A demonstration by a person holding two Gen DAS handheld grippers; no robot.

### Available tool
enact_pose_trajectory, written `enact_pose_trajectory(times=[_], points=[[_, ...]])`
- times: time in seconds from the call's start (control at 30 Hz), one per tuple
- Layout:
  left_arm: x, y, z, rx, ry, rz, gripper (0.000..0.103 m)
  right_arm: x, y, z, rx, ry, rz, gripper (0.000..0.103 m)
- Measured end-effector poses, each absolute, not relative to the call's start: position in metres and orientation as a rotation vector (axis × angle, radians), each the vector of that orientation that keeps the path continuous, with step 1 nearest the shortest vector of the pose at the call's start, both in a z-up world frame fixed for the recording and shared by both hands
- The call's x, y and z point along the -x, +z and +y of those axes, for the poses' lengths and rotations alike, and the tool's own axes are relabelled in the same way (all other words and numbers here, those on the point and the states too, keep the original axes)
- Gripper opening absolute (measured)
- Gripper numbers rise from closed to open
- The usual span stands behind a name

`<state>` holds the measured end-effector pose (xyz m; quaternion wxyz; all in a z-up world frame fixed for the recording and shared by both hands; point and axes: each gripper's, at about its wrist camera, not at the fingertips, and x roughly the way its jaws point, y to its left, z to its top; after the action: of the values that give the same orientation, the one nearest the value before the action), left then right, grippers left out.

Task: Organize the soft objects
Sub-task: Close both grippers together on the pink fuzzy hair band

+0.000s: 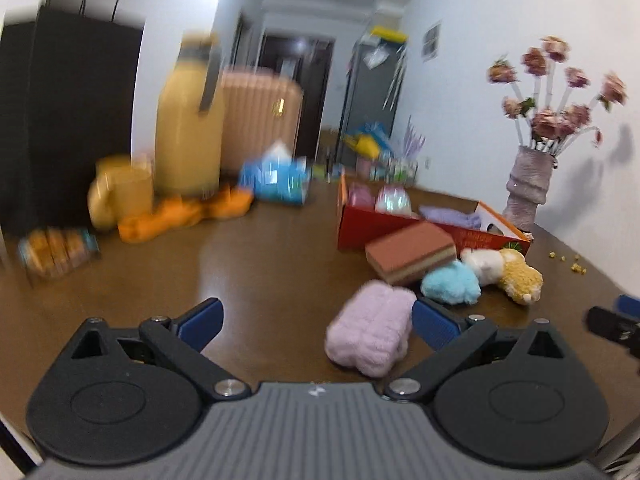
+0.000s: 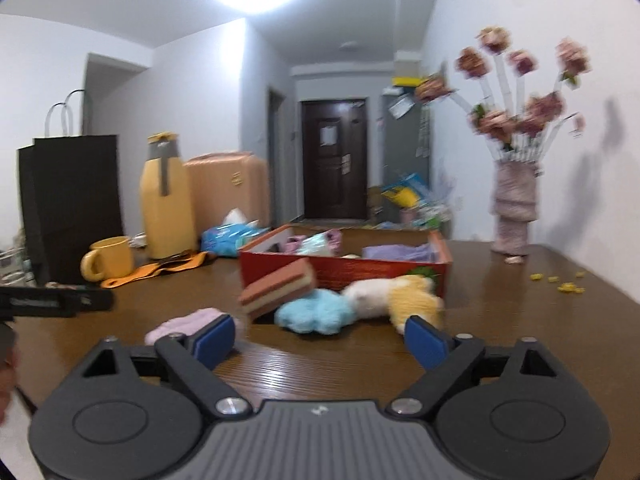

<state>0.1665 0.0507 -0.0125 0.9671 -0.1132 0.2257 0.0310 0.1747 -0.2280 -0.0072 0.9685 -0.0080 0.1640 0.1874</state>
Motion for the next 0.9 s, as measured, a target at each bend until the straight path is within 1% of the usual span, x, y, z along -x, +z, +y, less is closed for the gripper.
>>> enact_pose_trajectory(times=[0.07,0.1,0.13,0.17,0.2,0.23,0.27,0.33,0.4,0.43,0.5,0.57,0.63,0.67,0.7,0.73,0.77,0.9], points=[[-0.180,-0.021,0.057,0.327,0.019,0.535,0.091,-0.199,-0.007,-0.214,0.018,0.437,0.382,0.072],[-0.186,-0.026,0.059,0.363,0.006,0.568,0.084,-0.212,-0.009,-0.205,0.027,0.464,0.408,0.067],[-0.193,-0.030,0.060,0.391,0.003,0.598,0.076,-0.226,-0.010,-0.197,0.031,0.488,0.427,0.066],[-0.200,-0.035,0.062,0.410,0.007,0.622,0.071,-0.238,-0.012,-0.189,0.032,0.510,0.442,0.065],[-0.205,-0.038,0.063,0.427,0.010,0.640,0.062,-0.250,-0.014,-0.181,0.034,0.536,0.458,0.065],[-0.211,-0.041,0.066,0.452,0.003,0.657,0.058,-0.265,-0.017,-0.171,0.038,0.565,0.483,0.065],[-0.216,-0.044,0.069,0.472,-0.007,0.670,0.057,-0.276,-0.019,-0.163,0.044,0.590,0.504,0.065],[-0.227,-0.048,0.072,0.494,-0.035,0.696,0.051,-0.298,-0.025,-0.149,0.042,0.620,0.536,0.060],[-0.235,-0.051,0.078,0.498,-0.043,0.702,0.049,-0.321,-0.031,-0.137,0.015,0.640,0.576,0.056],[-0.238,-0.052,0.082,0.500,-0.038,0.705,0.047,-0.331,-0.035,-0.134,-0.010,0.645,0.598,0.055],[-0.244,-0.052,0.089,0.505,-0.032,0.705,0.044,-0.346,-0.045,-0.130,-0.058,0.656,0.650,0.046],[-0.249,-0.051,0.095,0.517,-0.051,0.706,0.043,-0.351,-0.056,-0.132,-0.102,0.656,0.700,0.040],[-0.253,-0.052,0.098,0.525,-0.094,0.712,0.039,-0.345,-0.062,-0.141,-0.157,0.661,0.718,0.035],[-0.254,-0.052,0.096,0.525,-0.122,0.716,0.038,-0.340,-0.064,-0.146,-0.188,0.661,0.724,0.031],[-0.255,-0.051,0.094,0.513,-0.152,0.722,0.035,-0.335,-0.066,-0.152,-0.212,0.658,0.729,0.028],[-0.255,-0.050,0.089,0.494,-0.183,0.722,0.027,-0.330,-0.067,-0.158,-0.235,0.652,0.730,0.026],[-0.254,-0.048,0.084,0.479,-0.207,0.720,0.026,-0.324,-0.067,-0.164,-0.256,0.644,0.735,0.023],[-0.241,-0.040,0.057,0.411,-0.282,0.718,0.027,-0.286,-0.058,-0.185,-0.244,0.593,0.716,0.021]])
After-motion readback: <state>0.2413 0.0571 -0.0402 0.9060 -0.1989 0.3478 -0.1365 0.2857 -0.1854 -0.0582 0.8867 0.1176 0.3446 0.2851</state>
